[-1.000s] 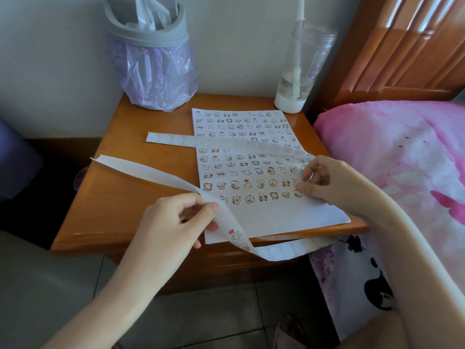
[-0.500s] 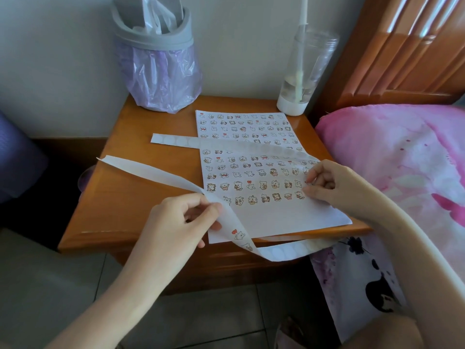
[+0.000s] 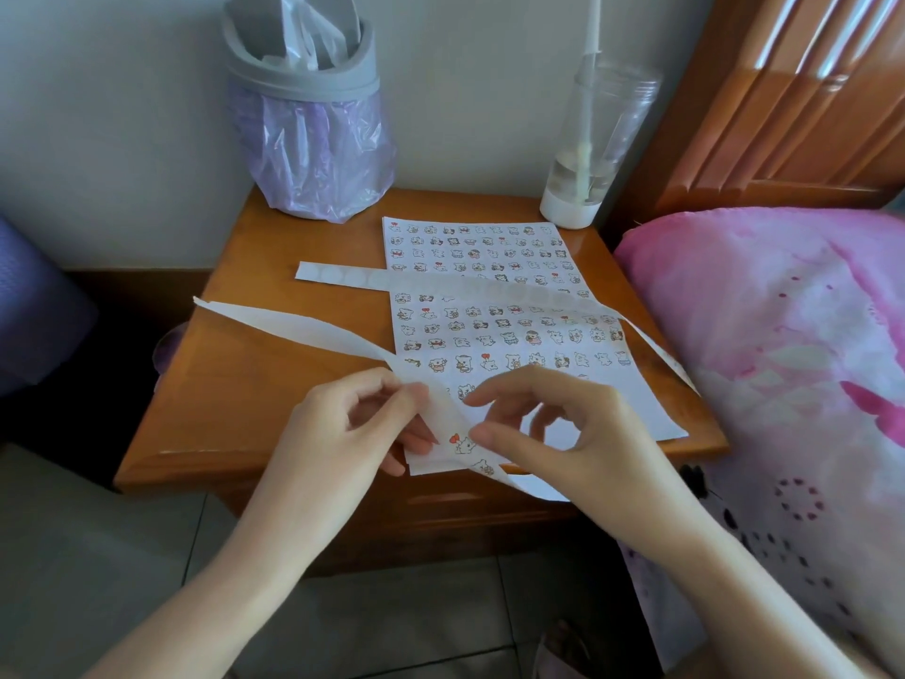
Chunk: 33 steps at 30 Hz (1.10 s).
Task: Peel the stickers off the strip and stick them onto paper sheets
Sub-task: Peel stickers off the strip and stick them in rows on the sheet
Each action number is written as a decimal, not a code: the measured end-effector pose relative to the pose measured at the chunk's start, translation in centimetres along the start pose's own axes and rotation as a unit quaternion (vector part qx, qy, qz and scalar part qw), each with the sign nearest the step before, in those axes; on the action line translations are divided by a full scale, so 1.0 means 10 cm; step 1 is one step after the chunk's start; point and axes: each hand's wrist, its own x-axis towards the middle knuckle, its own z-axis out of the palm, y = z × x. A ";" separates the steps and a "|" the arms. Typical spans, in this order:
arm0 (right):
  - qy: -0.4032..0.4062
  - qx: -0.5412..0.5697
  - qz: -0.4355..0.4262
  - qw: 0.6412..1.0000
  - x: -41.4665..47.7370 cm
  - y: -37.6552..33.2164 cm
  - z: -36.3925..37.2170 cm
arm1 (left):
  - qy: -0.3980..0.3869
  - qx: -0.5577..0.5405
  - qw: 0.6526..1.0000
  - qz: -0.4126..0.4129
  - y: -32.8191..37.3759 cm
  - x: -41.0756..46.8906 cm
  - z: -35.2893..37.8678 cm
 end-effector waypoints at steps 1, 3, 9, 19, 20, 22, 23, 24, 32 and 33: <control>-0.001 0.003 0.002 1.000 0.01 0.00 0.00 | -0.001 -0.004 1.000 -0.001 0.01 0.00 0.00; -0.002 0.000 0.007 1.000 0.02 0.00 0.01 | -0.003 -0.010 1.000 -0.002 0.02 -0.01 0.01; 0.000 -0.004 0.013 1.000 0.00 0.01 0.04 | -0.001 -0.009 1.000 0.010 0.07 -0.06 0.05; 0.020 0.026 0.016 0.999 -0.01 0.01 0.08 | 0.030 -0.013 0.999 0.013 0.14 -0.11 0.10; 0.025 0.032 0.017 0.999 -0.01 0.01 0.08 | 0.029 -0.017 0.999 0.009 0.14 -0.11 0.10; 0.030 0.045 0.018 0.998 -0.01 0.02 0.08 | 0.024 -0.035 0.999 -0.001 0.15 -0.11 0.09; 0.032 0.049 0.017 0.998 -0.02 0.02 0.08 | 0.018 -0.045 0.999 -0.005 0.16 -0.12 0.08; 0.033 0.051 0.013 0.998 -0.02 0.02 0.08 | 0.010 -0.049 0.999 -0.005 0.17 -0.12 0.07; 0.051 0.011 -0.041 0.998 -0.02 0.04 0.10 | -0.008 -0.036 0.999 0.012 0.16 -0.10 0.06; 0.056 0.009 -0.046 0.997 -0.02 0.04 0.10 | -0.008 -0.036 0.999 0.013 0.16 -0.10 0.06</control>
